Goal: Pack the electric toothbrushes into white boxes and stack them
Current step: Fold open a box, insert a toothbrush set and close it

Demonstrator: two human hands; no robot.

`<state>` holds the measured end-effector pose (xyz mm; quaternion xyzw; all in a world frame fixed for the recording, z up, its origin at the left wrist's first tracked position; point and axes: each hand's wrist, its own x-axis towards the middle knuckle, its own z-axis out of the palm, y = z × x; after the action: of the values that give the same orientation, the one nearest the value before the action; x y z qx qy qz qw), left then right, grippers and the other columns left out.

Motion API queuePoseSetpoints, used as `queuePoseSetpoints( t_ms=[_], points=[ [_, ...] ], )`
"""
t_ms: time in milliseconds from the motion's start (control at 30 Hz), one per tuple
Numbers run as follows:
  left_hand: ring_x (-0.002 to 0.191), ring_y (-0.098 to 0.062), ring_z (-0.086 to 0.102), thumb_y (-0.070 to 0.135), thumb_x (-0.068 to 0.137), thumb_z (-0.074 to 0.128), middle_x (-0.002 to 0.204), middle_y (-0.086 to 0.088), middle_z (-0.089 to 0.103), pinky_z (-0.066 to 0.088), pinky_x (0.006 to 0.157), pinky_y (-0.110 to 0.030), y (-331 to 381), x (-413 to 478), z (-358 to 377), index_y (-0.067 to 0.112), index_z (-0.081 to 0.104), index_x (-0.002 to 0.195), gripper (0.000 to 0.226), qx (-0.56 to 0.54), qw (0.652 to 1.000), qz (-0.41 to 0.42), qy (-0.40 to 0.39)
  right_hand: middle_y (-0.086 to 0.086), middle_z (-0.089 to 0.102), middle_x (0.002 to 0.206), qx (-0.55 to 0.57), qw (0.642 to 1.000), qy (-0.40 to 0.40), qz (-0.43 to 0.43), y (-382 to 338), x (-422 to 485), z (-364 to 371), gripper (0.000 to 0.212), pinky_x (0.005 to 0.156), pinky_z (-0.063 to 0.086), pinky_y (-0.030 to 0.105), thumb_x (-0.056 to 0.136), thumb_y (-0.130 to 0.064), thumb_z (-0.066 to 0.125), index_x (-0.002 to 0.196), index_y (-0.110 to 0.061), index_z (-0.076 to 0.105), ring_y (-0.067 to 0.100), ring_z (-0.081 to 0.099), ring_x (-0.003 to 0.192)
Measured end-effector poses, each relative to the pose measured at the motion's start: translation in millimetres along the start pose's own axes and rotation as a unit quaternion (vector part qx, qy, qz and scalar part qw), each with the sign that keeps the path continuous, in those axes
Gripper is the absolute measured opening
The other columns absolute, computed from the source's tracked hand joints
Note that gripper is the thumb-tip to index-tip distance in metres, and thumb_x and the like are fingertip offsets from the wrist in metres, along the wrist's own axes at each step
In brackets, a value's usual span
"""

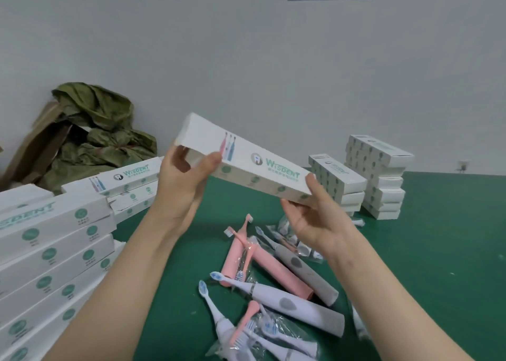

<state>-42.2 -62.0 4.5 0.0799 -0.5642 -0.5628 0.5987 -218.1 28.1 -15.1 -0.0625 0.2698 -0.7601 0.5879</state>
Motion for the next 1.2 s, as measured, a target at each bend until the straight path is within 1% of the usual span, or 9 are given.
queuePoseSetpoints(
  t_ms=[133,267,400,533,733,800,933,1033,1200],
  points=[
    [0.11,-0.02,0.061,0.035,0.06,0.083,0.117,-0.008,0.062,0.05,0.094,-0.037,6.2,-3.3,13.9,0.013,0.046,0.125,0.078,-0.099,0.994,0.024,0.041,0.019,0.067,0.079,-0.106,0.99,-0.027,0.094,20.4,0.2,1.9,0.043,0.06,0.059,0.032,0.083,-0.04,0.067,0.095,0.001,0.059,0.025,0.067,0.057],
    [0.091,-0.009,0.057,0.016,0.078,0.074,0.1,0.005,0.056,0.048,0.085,-0.029,27.2,2.0,15.0,0.019,0.041,0.122,0.056,-0.011,0.988,0.134,0.076,0.011,0.064,0.062,-0.249,0.957,-0.051,0.137,17.2,-1.8,0.4,0.04,0.04,0.051,0.02,0.081,-0.041,0.067,0.078,-0.001,0.059,0.016,0.06,0.043],
    [0.085,0.002,0.054,0.02,0.066,0.079,0.098,0.015,0.058,0.043,0.077,-0.017,27.2,-4.3,22.0,0.034,0.048,0.104,0.051,0.23,0.947,0.223,0.024,0.008,0.068,0.065,-0.357,0.93,-0.084,-0.006,18.8,1.0,5.7,0.032,0.05,0.052,0.02,0.092,-0.033,0.056,0.076,-0.006,0.061,0.014,0.062,0.052],
    [0.086,0.0,0.053,0.021,0.059,0.088,0.097,0.014,0.058,0.041,0.076,-0.017,3.1,-15.8,35.1,0.039,0.052,0.091,0.051,0.441,0.882,0.163,-0.029,0.006,0.073,0.086,-0.375,0.902,-0.103,-0.185,19.7,-1.7,17.6,0.033,0.075,0.055,0.024,0.099,-0.035,0.042,0.095,-0.012,0.066,0.016,0.069,0.082],
    [0.079,0.01,0.051,0.021,0.065,0.081,0.086,0.018,0.06,0.034,0.069,-0.004,-10.2,-26.3,48.4,0.025,0.059,0.097,0.039,0.454,0.881,0.108,-0.078,-0.019,0.067,0.088,-0.486,0.804,-0.097,-0.327,28.2,-20.1,25.9,0.03,0.08,0.047,0.016,0.101,-0.032,0.038,0.099,-0.031,0.068,-0.006,0.06,0.086],
    [0.083,0.009,0.054,0.023,0.068,0.078,0.087,0.02,0.062,0.037,0.072,-0.005,-5.9,-27.2,46.0,0.029,0.059,0.099,0.037,0.438,0.888,0.095,-0.103,-0.019,0.065,0.109,-0.482,0.8,-0.077,-0.349,30.3,-21.0,25.4,0.031,0.094,0.043,0.019,0.101,-0.024,0.04,0.121,-0.029,0.062,-0.005,0.057,0.102],
    [0.085,-0.001,0.059,0.021,0.073,0.073,0.089,0.017,0.065,0.048,0.077,-0.02,-2.4,-26.3,42.3,0.027,0.064,0.101,0.03,0.418,0.897,0.08,-0.115,-0.01,0.066,0.116,-0.474,0.803,-0.069,-0.355,29.6,-20.0,22.9,0.031,0.098,0.046,0.032,0.099,-0.021,0.042,0.122,-0.029,0.062,0.004,0.059,0.108],
    [0.074,0.0,0.055,0.025,0.069,0.066,0.08,0.016,0.062,0.043,0.066,-0.011,-6.9,-26.4,47.7,0.03,0.061,0.092,0.024,0.416,0.902,0.094,-0.069,-0.023,0.064,0.113,-0.512,0.764,-0.091,-0.382,32.9,-18.3,19.4,0.034,0.093,0.043,0.017,0.099,-0.021,0.044,0.13,-0.028,0.057,-0.01,0.055,0.106],
    [0.112,0.005,0.041,0.024,0.061,0.082,0.123,0.013,0.044,0.031,0.085,-0.002,-20.1,-26.2,43.6,0.029,0.04,0.132,0.082,0.478,0.868,0.056,-0.122,-0.044,0.059,0.09,-0.528,0.721,-0.067,-0.444,31.2,-16.7,14.5,0.035,0.076,0.042,0.003,0.099,-0.018,0.045,0.131,-0.024,0.056,-0.007,0.057,0.081]
  ],
)
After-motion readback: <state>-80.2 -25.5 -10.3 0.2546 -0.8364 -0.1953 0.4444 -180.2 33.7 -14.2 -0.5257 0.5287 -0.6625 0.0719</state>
